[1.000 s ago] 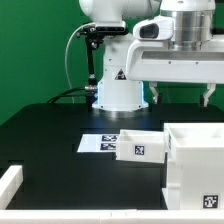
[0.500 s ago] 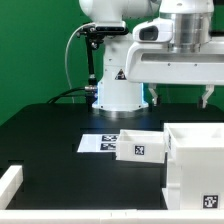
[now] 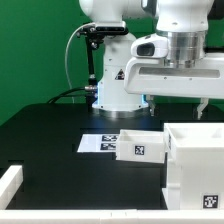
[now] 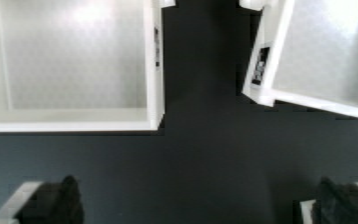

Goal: Assemble drawer

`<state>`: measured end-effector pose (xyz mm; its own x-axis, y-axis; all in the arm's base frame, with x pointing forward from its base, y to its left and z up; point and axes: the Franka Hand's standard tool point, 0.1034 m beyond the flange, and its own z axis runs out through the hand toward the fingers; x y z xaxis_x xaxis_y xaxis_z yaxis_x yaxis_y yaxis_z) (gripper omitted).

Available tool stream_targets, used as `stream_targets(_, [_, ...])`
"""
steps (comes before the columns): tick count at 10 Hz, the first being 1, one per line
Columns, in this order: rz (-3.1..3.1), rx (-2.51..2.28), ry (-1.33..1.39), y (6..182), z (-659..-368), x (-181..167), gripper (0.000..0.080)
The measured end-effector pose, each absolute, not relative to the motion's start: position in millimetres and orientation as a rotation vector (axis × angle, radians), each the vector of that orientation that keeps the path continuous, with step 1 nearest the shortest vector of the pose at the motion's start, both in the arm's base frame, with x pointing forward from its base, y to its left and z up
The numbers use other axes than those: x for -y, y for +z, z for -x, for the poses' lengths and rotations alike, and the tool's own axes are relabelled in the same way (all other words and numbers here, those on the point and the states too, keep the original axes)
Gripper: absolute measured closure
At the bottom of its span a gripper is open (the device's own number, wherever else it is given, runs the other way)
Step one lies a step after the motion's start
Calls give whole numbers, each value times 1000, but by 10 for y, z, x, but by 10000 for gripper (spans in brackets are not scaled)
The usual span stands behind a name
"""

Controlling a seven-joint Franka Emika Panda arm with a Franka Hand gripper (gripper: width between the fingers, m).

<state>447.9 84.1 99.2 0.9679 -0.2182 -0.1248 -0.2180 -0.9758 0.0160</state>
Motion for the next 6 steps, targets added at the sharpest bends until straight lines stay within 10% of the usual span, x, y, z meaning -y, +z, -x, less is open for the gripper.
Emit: stream_targets(6, [-3047, -103, -163, 932, -4258, -1337, 150])
